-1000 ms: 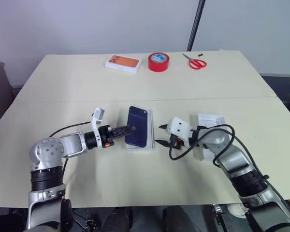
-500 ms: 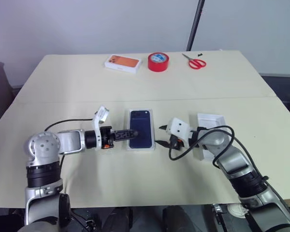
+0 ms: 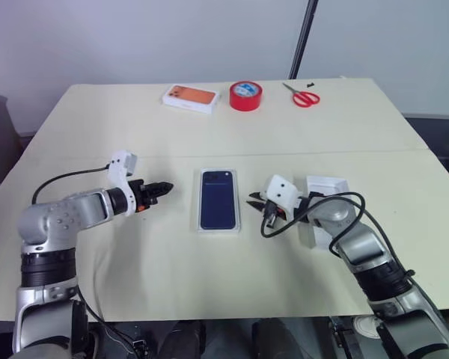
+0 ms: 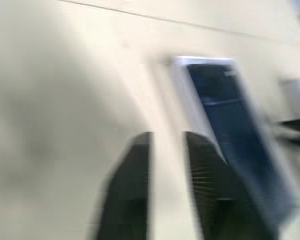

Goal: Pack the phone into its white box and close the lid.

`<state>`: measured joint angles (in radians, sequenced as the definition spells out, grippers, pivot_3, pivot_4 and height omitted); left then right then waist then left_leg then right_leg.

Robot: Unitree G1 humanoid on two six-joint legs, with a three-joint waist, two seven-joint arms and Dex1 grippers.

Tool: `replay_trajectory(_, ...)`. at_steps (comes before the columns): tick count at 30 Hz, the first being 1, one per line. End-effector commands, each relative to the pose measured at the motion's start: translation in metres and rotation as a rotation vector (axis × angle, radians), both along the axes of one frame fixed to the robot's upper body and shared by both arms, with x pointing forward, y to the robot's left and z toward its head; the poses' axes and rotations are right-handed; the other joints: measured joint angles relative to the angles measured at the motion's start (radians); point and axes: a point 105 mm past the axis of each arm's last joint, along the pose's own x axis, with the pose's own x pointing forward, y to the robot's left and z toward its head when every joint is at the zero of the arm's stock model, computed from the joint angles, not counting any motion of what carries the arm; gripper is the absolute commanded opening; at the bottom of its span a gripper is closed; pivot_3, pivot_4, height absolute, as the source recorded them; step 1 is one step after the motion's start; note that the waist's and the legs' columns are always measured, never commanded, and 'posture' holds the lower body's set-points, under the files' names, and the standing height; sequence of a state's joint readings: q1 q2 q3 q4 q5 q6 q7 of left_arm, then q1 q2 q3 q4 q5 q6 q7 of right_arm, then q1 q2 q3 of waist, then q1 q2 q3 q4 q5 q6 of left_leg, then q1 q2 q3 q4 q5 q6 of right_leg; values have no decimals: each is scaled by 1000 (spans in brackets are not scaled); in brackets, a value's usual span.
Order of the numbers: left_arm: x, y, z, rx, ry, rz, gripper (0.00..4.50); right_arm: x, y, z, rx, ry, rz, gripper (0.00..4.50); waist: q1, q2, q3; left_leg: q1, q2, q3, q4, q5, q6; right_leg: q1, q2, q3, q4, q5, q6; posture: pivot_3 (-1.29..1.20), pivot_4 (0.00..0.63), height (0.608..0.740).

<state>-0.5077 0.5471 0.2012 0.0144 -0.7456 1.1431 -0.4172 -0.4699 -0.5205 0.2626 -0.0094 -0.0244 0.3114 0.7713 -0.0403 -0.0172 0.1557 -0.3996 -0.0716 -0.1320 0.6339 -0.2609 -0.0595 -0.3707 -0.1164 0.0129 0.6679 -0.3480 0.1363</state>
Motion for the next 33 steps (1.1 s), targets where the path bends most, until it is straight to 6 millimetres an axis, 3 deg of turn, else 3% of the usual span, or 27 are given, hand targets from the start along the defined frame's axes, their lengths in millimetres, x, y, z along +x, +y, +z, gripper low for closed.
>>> replay_trajectory(1, 5, -19, -4, 32, -36, -44, 43, 4, 10, 11, 30, -41, 17, 0, 1, 0, 0, 0, 0, 0, 0, 0, 0, 0, 0, 0, 0, 0, 0, 0, 150, 740)
replay_trajectory(5, 9, -46, -2, 12, -35, -111, 43, 14, 12, 6, -32, -66, 9, 0, -1, 0, 0, -1, 0, 0, 1, 0, 0, -1, 0, 0, 0, 0, 0, 0, 150, 740)
replay_trajectory(9, 0, -63, -19, 61, 41, -204, 43, 18, 15, 5, -60, -72, 27, 0, -6, 0, 0, -2, -1, 0, 2, 0, 0, -2, 1, 0, 1, 0, 0, 0, 150, 740)
replay_trajectory(15, -9, -77, -28, 57, 81, -292, 43, 1, 13, -9, -66, 10, 95, 0, 0, 0, 0, -2, 0, -1, 2, 0, 0, -1, 1, -1, 1, 0, 0, 0, 150, 740)
replay_trajectory(26, -22, -149, -22, -75, 65, -468, 43, -19, -43, -9, -142, 41, -3, 0, 34, 0, 0, -8, -2, -4, 13, -3, 5, 1, -1, -5, 0, 0, 0, 0, 150, 740)
replay_trajectory(33, -21, -179, -22, -75, 40, -544, 43, -37, -76, -19, -219, 81, -43, 0, 33, 0, 0, -8, -3, -5, 13, -3, 5, 4, -1, -7, -2, 0, 0, 0, 150, 740)
